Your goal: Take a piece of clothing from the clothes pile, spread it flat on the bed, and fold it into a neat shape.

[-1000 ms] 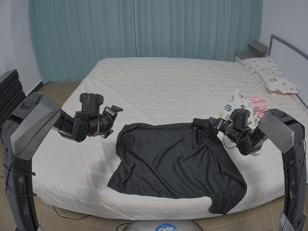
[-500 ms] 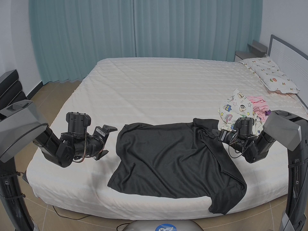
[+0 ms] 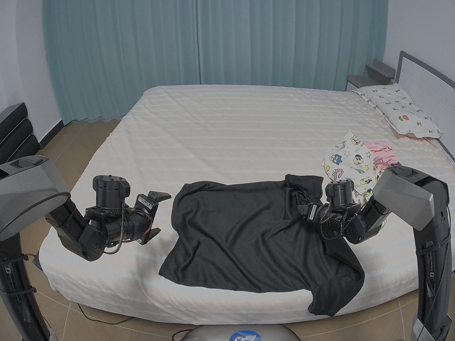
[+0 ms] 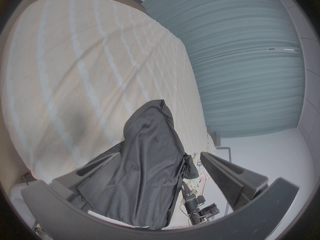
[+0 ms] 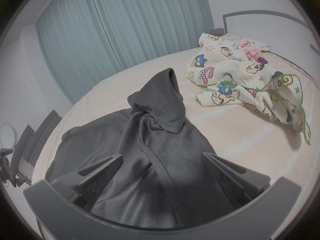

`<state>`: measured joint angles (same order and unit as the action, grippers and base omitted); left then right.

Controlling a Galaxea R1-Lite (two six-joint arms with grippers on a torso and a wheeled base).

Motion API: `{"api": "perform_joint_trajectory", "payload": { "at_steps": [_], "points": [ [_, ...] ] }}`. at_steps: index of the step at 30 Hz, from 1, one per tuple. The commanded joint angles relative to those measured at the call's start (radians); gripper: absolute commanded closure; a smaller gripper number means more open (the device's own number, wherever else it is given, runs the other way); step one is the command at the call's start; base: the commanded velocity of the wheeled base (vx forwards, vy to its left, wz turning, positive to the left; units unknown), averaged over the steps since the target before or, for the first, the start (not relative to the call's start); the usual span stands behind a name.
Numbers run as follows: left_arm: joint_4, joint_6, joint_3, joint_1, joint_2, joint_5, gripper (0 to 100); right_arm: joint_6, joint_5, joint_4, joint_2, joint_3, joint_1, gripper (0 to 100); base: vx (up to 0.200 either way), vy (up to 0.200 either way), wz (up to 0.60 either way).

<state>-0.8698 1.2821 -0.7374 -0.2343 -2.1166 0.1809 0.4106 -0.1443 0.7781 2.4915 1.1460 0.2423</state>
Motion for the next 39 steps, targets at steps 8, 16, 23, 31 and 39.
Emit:
{"api": "perform_joint_trajectory", "payload": {
  "at_steps": [8, 16, 23, 31, 39],
  "points": [
    [0.0, 0.0, 0.001, 0.0, -0.011, 0.0, 0, -0.058, 0.0, -0.006, 0.015, -0.046, -0.005, 100, 0.0, 0.0, 0.0],
    [0.0, 0.0, 0.003, 0.001, -0.011, 0.0, 0, -0.089, 0.0, -0.005, 0.0, -0.063, -0.028, 100, 0.0, 0.0, 0.0],
    [0.002, 0.0, 0.003, 0.0, -0.011, 0.0, 0, -0.087, 0.015, 0.015, -0.049, -0.074, -0.08, 100, 0.0, 0.0, 0.0],
    [0.002, -0.001, 0.004, 0.0, -0.014, 0.0, 0, -0.085, 0.1, 0.076, -0.079, -0.123, -0.156, 100, 0.0, 0.0, 0.0],
    [0.0, -0.006, 0.009, 0.0, -0.033, -0.001, 0, -0.085, 0.173, 0.127, -0.063, -0.127, -0.267, 100, 0.0, 0.0, 0.0]
  ]
}}
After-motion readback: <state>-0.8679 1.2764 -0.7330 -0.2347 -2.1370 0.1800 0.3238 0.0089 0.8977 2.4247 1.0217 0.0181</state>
